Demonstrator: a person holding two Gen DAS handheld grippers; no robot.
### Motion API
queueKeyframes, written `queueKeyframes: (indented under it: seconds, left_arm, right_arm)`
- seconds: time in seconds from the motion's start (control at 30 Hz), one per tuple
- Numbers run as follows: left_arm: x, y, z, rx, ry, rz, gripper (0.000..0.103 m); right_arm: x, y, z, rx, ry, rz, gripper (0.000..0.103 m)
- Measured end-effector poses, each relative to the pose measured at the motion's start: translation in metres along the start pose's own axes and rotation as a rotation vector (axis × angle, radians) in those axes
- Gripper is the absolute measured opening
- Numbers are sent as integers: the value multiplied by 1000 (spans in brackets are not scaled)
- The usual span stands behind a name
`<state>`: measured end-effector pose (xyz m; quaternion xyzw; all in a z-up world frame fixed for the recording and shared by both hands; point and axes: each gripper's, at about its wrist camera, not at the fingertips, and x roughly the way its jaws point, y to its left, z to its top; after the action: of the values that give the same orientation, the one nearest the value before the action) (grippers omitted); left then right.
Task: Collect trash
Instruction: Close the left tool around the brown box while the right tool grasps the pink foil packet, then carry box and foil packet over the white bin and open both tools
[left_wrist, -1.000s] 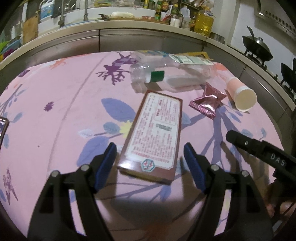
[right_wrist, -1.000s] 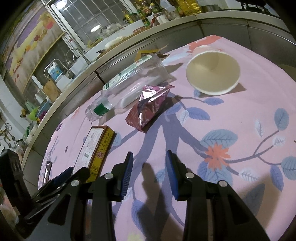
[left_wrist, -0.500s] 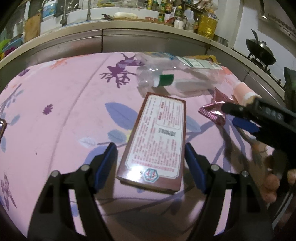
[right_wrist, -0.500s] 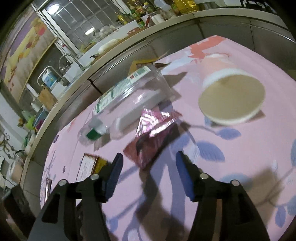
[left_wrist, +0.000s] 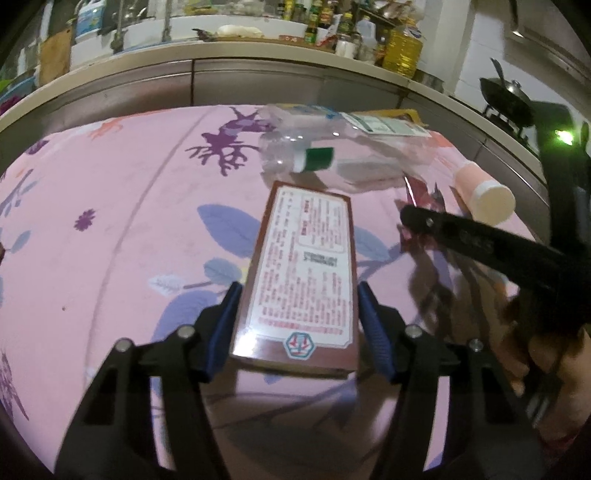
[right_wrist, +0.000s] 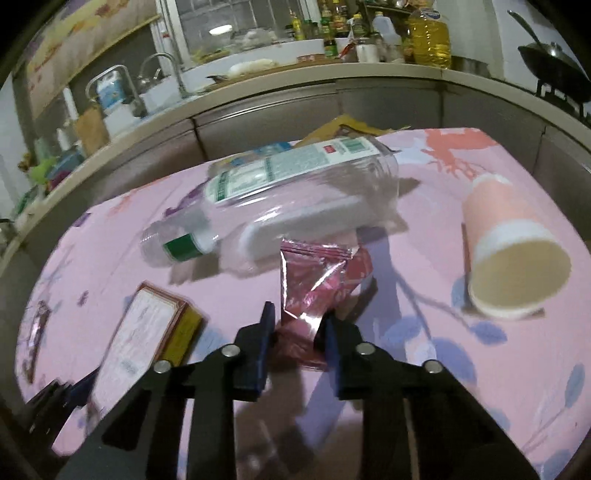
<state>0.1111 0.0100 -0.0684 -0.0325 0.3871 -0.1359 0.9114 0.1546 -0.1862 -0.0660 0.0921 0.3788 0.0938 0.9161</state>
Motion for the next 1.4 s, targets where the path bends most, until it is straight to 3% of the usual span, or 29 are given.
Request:
queueKeyframes:
  seconds: [0.2, 0.47, 0.63, 0.8, 1.13, 1.23, 1.3, 1.4]
  left_arm:
    - [-19, -25, -12, 61, 1, -108, 59]
    - [-29, -95, 4, 139, 10, -324, 59]
    - [-9, -170, 24, 220, 58, -441, 59]
    - [25, -242, 46, 281, 108, -514, 59]
    - [96, -377, 77, 362, 221, -628, 59]
    - [123, -408, 80, 372, 286, -640, 59]
    - [140, -416, 80, 367, 326, -600, 62]
    - [154, -412, 85, 294, 356, -569, 62]
  right_arm:
    - [-52, -23, -37, 40, -21, 90, 21]
    - [-110, -96, -58, 189, -130, 42, 21]
    - [-141, -163, -63, 310, -225, -27, 21]
    - [-162, -233, -62, 421, -291, -104, 21]
    - [-149, -345, -64, 637, -290, -145, 21]
    - [-141, -365, -62, 687, -282, -81, 29]
    - [-142, -373, -64, 727, -286, -77, 46]
    - [-148, -373, -63, 729, -317, -95, 55]
